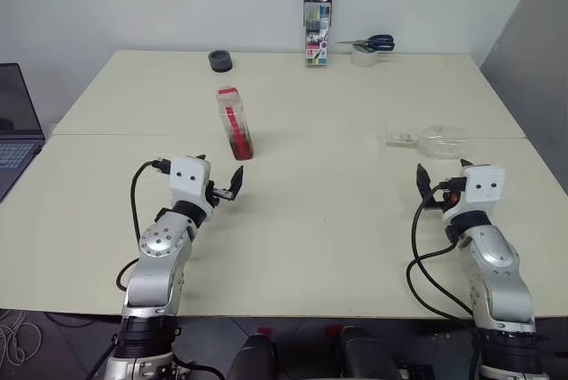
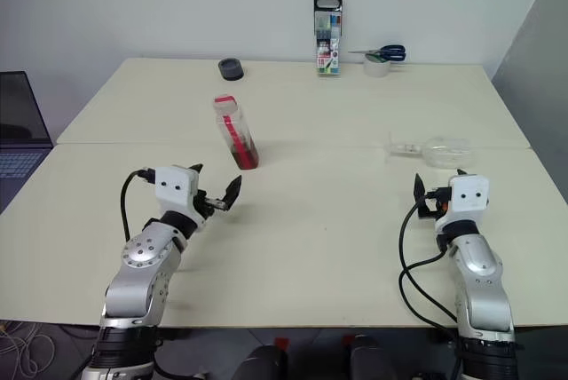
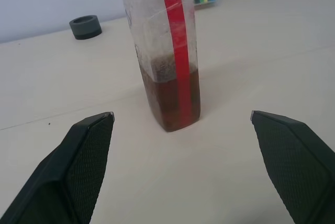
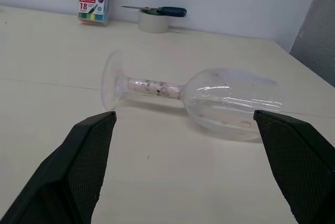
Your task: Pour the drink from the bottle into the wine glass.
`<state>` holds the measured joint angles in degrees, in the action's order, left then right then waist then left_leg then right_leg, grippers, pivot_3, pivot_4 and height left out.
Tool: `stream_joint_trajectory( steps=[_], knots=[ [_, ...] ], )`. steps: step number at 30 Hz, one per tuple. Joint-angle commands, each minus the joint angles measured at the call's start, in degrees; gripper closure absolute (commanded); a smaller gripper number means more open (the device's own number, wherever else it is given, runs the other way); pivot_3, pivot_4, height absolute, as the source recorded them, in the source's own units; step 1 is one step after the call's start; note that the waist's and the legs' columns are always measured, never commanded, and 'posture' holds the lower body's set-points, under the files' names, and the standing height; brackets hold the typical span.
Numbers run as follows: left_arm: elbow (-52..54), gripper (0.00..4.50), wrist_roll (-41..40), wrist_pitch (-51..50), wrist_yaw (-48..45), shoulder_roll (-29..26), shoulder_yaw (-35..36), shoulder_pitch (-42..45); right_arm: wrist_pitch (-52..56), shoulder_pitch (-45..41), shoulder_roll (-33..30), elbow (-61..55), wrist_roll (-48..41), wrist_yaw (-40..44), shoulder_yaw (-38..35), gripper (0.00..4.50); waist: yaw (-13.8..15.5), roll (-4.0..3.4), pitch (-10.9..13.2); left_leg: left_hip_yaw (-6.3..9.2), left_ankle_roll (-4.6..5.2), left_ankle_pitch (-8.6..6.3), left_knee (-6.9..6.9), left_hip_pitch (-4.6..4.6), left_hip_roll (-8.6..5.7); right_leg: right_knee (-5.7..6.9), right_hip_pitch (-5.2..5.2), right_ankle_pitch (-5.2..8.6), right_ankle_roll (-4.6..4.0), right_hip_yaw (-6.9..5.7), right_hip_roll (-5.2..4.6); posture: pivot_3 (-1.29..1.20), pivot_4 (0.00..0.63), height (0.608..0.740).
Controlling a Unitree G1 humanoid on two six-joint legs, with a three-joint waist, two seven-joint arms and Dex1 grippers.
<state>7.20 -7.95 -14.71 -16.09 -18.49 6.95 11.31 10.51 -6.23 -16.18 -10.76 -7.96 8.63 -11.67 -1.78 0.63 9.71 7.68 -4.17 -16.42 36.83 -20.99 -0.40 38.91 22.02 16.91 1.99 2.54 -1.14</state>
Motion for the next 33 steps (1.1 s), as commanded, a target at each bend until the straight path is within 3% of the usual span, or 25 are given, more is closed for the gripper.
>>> stream_joint_trajectory(
  steps=[1,30,33],
  knots=[
    [2.6,0.02,-0.9,0.6,0.2,0.0,1.1,0.5,-0.4,-1.1,0.0,-1.7,-0.5,-0.1,-0.7,0.0,0.0,0.0,0.0,0.0,0.0,0.0,0.0,0.0,0.0,0.0,0.0,0.0,0.0,0.0,0.0,0.0,0.15,0.74],
    [4.2,0.02,-2.8,-0.2,-3.5,-0.1,0.1,1.2,0.4,-0.4,0.4,-3.1,-0.6,-0.1,-0.9,0.0,0.0,0.0,0.0,-0.01,-0.04,0.03,0.0,0.0,0.0,0.0,0.0,0.0,0.0,0.01,0.0,0.0,0.15,0.74],
    [4.2,0.02,-2.7,-0.2,-2.9,0.2,0.0,1.7,0.2,0.2,-1.2,-5.2,-2.7,4.6,0.4,0.0,0.0,0.0,0.0,-0.01,0.0,0.0,0.0,0.0,0.0,0.0,0.0,0.0,0.0,0.01,0.0,0.0,0.15,0.74]
  ],
)
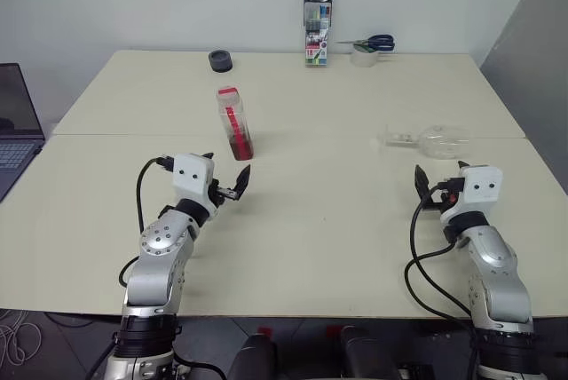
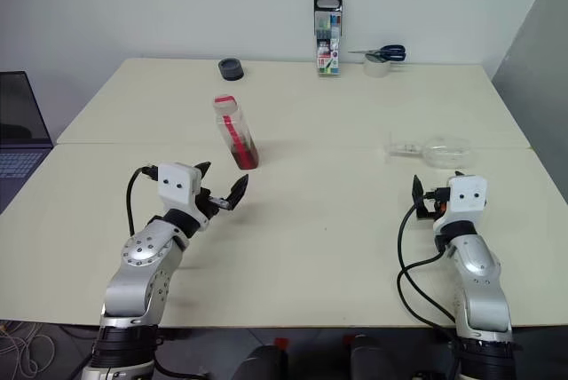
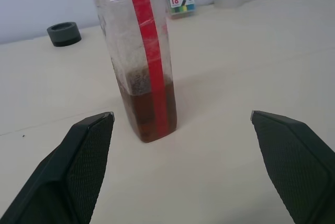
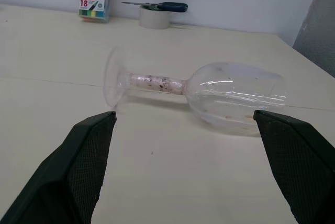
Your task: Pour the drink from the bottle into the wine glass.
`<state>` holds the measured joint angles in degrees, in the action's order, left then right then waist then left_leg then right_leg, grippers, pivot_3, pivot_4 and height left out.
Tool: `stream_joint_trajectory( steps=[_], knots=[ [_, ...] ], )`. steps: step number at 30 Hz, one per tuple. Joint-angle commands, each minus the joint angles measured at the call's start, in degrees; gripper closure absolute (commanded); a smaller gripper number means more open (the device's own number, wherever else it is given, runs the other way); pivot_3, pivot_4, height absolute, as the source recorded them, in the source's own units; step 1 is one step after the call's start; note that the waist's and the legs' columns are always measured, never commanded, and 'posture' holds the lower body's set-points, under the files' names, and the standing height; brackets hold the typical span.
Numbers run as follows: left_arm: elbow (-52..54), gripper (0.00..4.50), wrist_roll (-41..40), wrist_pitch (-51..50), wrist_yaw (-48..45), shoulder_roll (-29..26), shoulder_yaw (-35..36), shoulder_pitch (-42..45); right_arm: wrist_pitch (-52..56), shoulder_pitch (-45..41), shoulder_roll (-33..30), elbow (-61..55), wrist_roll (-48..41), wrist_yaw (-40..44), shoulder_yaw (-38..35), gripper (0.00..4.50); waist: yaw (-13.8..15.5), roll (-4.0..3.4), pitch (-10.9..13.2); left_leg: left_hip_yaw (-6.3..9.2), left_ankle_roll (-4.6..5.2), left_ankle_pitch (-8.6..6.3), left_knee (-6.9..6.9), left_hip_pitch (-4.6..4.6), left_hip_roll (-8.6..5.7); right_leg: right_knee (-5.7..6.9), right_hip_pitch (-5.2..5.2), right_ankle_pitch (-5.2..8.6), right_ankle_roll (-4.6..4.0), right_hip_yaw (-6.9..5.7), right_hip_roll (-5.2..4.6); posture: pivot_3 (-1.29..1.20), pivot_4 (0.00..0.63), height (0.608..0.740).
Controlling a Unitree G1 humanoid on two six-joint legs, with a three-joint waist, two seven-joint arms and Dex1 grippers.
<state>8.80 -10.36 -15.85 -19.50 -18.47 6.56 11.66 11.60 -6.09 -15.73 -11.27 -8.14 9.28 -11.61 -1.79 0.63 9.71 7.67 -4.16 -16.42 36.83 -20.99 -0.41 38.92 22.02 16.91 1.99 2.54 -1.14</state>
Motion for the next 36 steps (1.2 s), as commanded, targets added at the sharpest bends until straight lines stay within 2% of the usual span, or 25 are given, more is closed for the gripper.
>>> stream_joint_trajectory(
  steps=[1,6,11,16,27,36],
  knots=[
    [2.4,0.02,0.2,0.6,1.3,0.4,0.3,1.6,0.1,0.0,-2.4,-6.1,-4.4,6.7,1.0,0.0,0.0,-0.01,0.0,0.0,0.0,0.0,0.0,0.0,0.0,0.0,0.0,0.0,0.0,0.0,0.0,0.0,0.15,0.74],
    [0.7,0.02,2.1,-0.4,7.0,3.0,0.4,4.2,11.6,-2.8,-9.8,-15.7,-16.2,19.4,5.1,0.0,0.0,-0.01,0.0,0.03,0.02,-0.01,0.02,0.0,0.0,0.0,-0.01,0.0,0.01,-0.02,0.01,0.0,0.15,0.74],
    [-2.3,0.02,4.4,-1.5,11.6,5.3,-0.1,7.8,20.8,-7.1,-14.9,-20.1,-23.9,24.7,7.1,0.0,0.1,0.04,0.0,0.05,0.02,-0.01,0.05,-0.01,-0.01,-0.01,-0.03,0.0,0.01,-0.04,0.02,0.0,0.15,0.74],
    [-6.4,0.02,6.1,-0.6,15.4,7.2,0.0,11.5,24.8,-8.0,-18.9,-21.9,-27.5,29.2,8.9,0.0,0.2,0.21,0.2,0.05,0.03,-0.01,0.06,-0.04,-0.02,-0.04,-0.03,0.0,0.01,-0.05,0.01,0.0,0.15,0.74],
    [-11.5,0.02,6.9,1.4,16.0,8.5,-1.1,17.0,24.6,-8.9,-18.7,-21.6,-27.9,29.3,9.0,0.0,0.1,0.48,0.3,0.02,-0.12,0.07,0.07,-0.05,-0.01,-0.04,-0.01,-0.01,0.02,-0.05,0.0,0.0,0.15,0.74],
    [-16.8,0.02,7.7,4.2,18.4,8.6,-0.6,21.6,26.3,-13.2,-18.4,-19.6,-30.2,29.1,7.7,0.0,0.2,0.63,0.4,0.04,-0.14,0.08,0.08,-0.06,-0.02,-0.04,0.0,-0.01,0.02,-0.06,0.0,0.0,0.15,0.74]
  ],
)
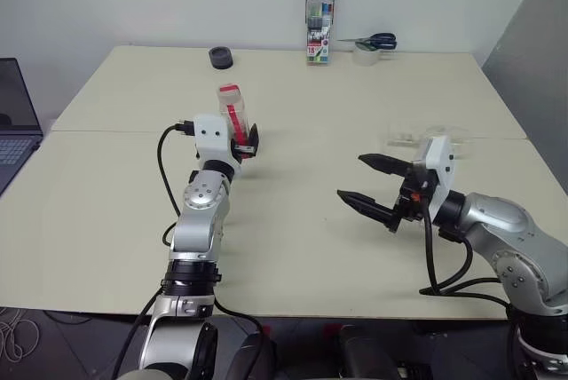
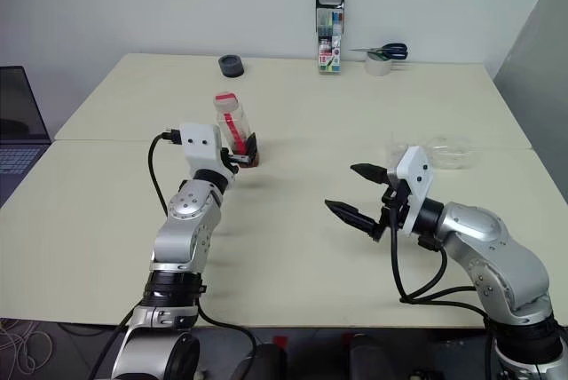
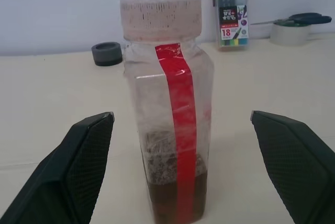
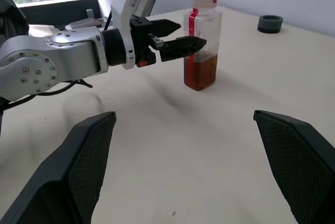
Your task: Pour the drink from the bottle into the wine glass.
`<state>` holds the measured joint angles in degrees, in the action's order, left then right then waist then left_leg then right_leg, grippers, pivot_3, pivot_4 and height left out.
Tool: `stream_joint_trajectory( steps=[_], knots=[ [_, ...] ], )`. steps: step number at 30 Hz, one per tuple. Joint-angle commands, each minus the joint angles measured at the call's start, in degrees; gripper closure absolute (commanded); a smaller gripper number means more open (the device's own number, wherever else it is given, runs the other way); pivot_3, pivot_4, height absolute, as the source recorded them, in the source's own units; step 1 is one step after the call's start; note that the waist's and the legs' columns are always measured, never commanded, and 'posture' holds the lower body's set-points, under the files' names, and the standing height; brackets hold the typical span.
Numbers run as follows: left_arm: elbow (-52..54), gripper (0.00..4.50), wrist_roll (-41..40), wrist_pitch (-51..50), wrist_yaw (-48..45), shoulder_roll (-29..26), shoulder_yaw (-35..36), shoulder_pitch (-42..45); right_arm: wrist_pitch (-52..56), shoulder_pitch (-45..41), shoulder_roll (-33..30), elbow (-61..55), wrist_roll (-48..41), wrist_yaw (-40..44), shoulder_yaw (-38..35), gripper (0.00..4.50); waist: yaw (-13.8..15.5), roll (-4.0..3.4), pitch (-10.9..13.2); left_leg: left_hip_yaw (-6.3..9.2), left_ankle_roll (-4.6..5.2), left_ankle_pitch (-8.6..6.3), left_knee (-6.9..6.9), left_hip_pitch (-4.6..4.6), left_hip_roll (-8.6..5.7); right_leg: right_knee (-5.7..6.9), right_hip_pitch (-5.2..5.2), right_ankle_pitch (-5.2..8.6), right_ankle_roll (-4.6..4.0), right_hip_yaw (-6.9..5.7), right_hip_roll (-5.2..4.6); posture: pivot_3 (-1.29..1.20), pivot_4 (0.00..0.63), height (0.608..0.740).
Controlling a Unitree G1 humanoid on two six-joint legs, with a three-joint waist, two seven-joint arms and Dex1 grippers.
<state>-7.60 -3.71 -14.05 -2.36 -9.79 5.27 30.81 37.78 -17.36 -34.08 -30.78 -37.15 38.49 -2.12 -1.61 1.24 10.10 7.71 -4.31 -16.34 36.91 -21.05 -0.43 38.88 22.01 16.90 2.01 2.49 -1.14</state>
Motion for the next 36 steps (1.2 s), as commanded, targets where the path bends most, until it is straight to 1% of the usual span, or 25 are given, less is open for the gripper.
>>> stream_joint_trajectory(
  steps=[1,9,15,28,35,36],
  knots=[
    [-1.2,0.02,1.1,2.6,1.7,-0.1,0.8,3.0,0.3,-2.5,-0.1,0.1,-1.3,-0.1,-1.7,0.0,0.0,0.02,0.0,0.01,0.0,0.0,0.0,0.0,0.0,0.0,0.0,0.0,0.0,-0.01,0.0,0.0,0.15,0.74],
    [-9.3,0.02,1.3,4.7,4.1,0.0,1.3,8.7,2.2,-6.5,-0.6,0.4,-2.9,1.1,-0.9,0.0,0.0,0.04,0.0,0.0,-0.01,0.0,0.0,-0.02,-0.01,0.0,0.02,0.0,0.0,-0.01,0.0,0.0,0.15,0.74],
    [-14.3,0.02,1.0,5.7,4.2,-0.3,1.4,12.0,3.8,-8.8,0.6,0.3,-4.4,-0.4,-0.7,0.0,0.0,0.05,0.0,0.01,-0.02,0.01,0.01,-0.08,-0.01,0.0,0.06,0.0,0.0,-0.02,-0.01,0.0,0.15,0.74],
    [-21.3,0.02,1.2,7.6,3.2,-1.0,1.2,16.6,4.4,-9.1,0.9,0.7,-4.7,-1.3,-1.0,0.0,0.0,0.05,0.0,0.05,-0.06,0.04,0.07,-0.32,-0.02,0.02,0.27,-0.01,-0.01,-0.06,-0.02,0.0,0.15,0.74],
    [-21.9,0.02,1.2,8.2,3.0,-0.7,1.2,17.0,4.4,-9.0,1.1,0.8,-5.0,-1.7,-1.5,0.0,0.0,0.05,0.0,0.05,-0.07,0.04,0.06,-0.34,-0.02,0.01,0.29,-0.01,-0.01,-0.07,-0.03,0.0,0.15,0.74],
    [-21.7,0.2,1.2,8.1,3.0,-0.6,1.2,17.0,4.5,-9.0,1.1,0.8,-5.1,-1.8,-1.5,0.0,0.0,0.05,0.0,0.05,-0.07,0.04,0.06,-0.34,-0.02,0.02,0.29,-0.01,-0.01,-0.07,-0.03,0.0,0.15,0.74]
  ],
)
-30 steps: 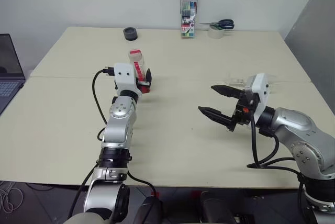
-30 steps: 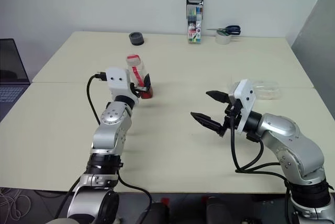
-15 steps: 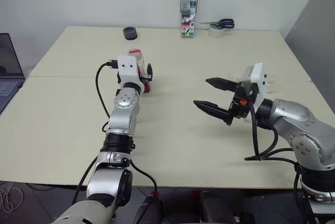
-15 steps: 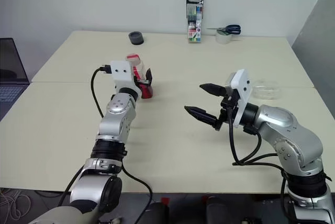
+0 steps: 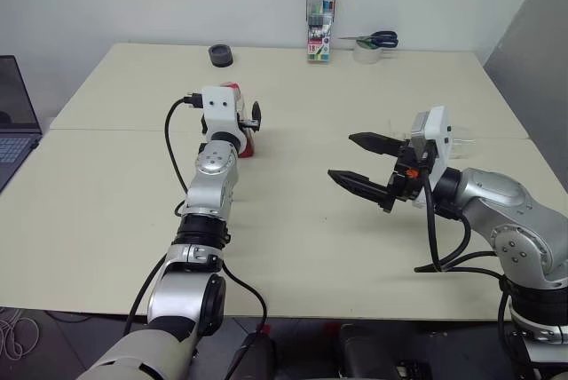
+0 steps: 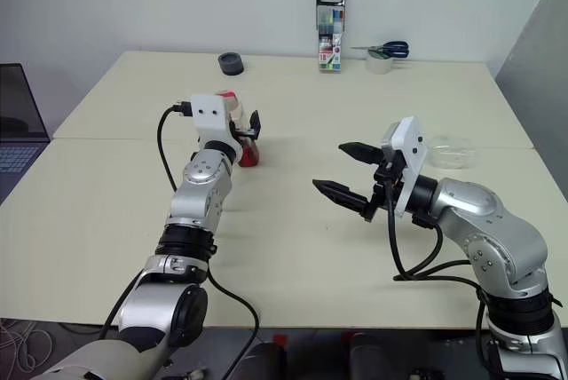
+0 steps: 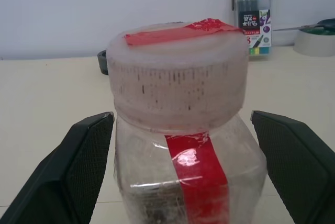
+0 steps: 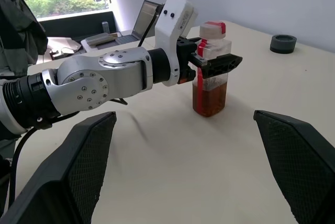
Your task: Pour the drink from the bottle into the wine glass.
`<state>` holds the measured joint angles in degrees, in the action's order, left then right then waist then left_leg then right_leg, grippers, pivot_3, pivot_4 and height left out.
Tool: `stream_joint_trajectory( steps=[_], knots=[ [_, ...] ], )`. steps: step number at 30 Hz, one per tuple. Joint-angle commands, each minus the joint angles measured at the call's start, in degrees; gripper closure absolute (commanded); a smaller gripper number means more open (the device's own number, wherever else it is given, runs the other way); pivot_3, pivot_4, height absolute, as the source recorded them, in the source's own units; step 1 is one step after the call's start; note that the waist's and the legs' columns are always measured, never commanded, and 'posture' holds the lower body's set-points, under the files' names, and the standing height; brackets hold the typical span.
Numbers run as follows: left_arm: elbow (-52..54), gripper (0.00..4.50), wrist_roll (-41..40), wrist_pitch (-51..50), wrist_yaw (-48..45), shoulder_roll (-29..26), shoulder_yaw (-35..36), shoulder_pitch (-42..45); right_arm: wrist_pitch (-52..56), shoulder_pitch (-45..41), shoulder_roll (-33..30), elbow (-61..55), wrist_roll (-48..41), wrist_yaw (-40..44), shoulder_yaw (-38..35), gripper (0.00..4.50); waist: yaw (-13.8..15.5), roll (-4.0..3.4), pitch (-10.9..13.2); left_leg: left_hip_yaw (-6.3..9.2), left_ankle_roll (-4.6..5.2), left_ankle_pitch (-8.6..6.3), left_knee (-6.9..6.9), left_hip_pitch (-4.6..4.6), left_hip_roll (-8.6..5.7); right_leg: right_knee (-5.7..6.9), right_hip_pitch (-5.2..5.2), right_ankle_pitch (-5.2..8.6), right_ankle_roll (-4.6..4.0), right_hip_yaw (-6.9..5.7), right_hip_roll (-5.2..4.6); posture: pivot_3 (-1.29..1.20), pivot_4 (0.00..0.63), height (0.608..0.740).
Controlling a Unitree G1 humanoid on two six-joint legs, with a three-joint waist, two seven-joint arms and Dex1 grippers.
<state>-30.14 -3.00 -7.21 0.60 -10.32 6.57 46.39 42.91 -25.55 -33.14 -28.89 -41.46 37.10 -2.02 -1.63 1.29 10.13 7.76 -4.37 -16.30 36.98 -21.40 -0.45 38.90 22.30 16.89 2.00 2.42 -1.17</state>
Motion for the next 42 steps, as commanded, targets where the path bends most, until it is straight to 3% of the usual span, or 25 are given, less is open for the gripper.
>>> stream_joint_trajectory(
  steps=[1,7,9,14,20,28,34,42],
  knots=[
    [1.1,0.43,0.5,1.2,0.1,0.0,-0.2,1.4,-0.7,-0.8,0.2,-1.1,-0.8,-0.5,-1.7,0.0,0.0,0.0,0.0,0.0,0.0,0.0,0.0,0.0,0.0,0.0,0.0,0.0,0.0,0.0,0.0,0.0,0.15,0.74],
    [2.0,2.21,0.4,0.6,0.5,0.2,0.1,0.7,-1.0,-0.8,0.5,-0.7,-0.8,-0.9,-1.8,0.0,0.0,0.0,0.0,0.0,0.0,0.0,0.0,0.0,0.0,0.0,0.0,0.0,0.0,0.0,0.0,0.0,0.15,0.74],
    [2.4,2.53,0.4,0.5,0.5,0.3,0.1,0.4,-1.1,-0.9,0.6,-0.6,-0.8,-1.0,-1.8,0.0,0.0,0.0,0.0,-0.01,0.0,0.0,0.01,0.0,0.0,0.0,0.0,0.0,0.0,0.0,-0.01,0.0,0.15,0.74],
    [4.8,2.54,-0.8,-0.1,-1.1,0.8,0.0,-1.5,-1.8,-1.0,1.0,-0.5,-0.1,-1.3,-1.5,0.0,-0.1,0.0,0.0,-0.01,0.0,0.0,0.0,0.0,0.0,0.01,0.01,0.0,0.0,0.01,0.0,0.0,0.15,0.74],
    [10.7,2.55,-4.0,0.2,-12.1,0.3,-2.6,-4.6,-3.2,0.8,-0.1,-3.3,2.9,-2.3,-1.0,0.0,0.0,0.0,0.0,0.0,-0.01,0.01,0.01,-0.03,-0.01,0.01,0.01,0.0,-0.01,0.0,-0.02,0.0,0.15,0.74],
    [19.7,2.56,-14.1,-2.9,-42.5,-5.2,-9.4,-5.6,1.1,4.6,-4.2,-12.3,2.0,-7.8,-5.3,0.0,0.0,-0.02,0.0,0.01,-0.03,0.01,0.02,-0.16,-0.01,-0.01,0.1,0.0,-0.01,-0.03,-0.03,0.0,0.15,0.74],
    [21.9,2.56,-19.6,-8.0,-56.3,-6.2,-12.6,-3.2,6.4,-0.9,0.3,-14.0,1.5,-15.9,-1.6,0.0,-0.4,-0.04,0.0,0.0,0.0,0.01,0.03,-0.08,0.03,0.06,0.09,0.0,-0.01,-0.01,0.04,0.0,0.15,0.74],
    [22.1,2.56,-19.0,-8.4,-67.0,-8.6,-16.7,-3.1,8.4,-4.0,5.1,-12.7,4.2,-21.9,1.8,0.0,-0.3,-0.06,0.0,0.02,0.01,0.01,0.03,-0.11,0.01,0.05,0.1,0.0,-0.01,0.0,0.04,0.0,0.15,0.74]
  ],
)
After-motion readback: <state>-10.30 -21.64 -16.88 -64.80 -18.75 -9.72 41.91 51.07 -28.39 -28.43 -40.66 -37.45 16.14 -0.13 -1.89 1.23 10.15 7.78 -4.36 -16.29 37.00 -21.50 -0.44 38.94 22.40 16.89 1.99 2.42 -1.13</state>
